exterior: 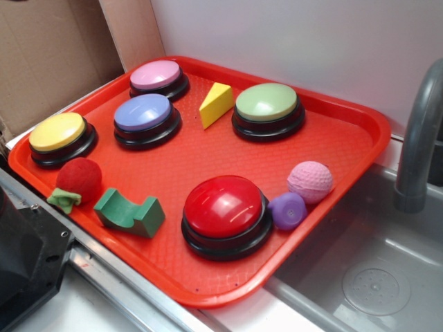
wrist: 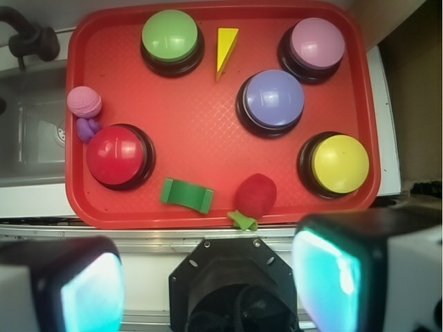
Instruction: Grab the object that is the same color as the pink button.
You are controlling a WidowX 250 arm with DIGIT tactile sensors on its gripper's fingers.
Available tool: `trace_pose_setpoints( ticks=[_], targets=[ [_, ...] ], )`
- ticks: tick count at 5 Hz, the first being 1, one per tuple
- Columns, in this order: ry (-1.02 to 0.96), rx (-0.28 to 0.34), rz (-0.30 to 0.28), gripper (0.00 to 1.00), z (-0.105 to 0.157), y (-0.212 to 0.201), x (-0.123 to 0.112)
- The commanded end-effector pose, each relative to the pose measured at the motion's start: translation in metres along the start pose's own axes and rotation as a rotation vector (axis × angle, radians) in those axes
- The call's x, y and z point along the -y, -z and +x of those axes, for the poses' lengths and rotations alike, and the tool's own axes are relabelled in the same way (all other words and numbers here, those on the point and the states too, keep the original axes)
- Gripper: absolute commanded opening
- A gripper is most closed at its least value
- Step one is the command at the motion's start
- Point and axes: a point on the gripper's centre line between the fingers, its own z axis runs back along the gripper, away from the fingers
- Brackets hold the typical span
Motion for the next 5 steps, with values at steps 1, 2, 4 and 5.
trace_pose_setpoints(
  ticks=[1, 2, 4, 5],
  targets=[
    [0.000, 0.000, 0.000, 1.00, 0.000, 0.000, 0.000],
    [0.111, 0.054, -0.003, 1.00, 0.018, 0.011, 0.010],
    [0.427, 0.251, 0.063, 1.00, 0.055, 0.041, 0.047],
    [0.606, 0.294, 0.020, 1.00, 0.075, 0.068, 0.075]
  ],
)
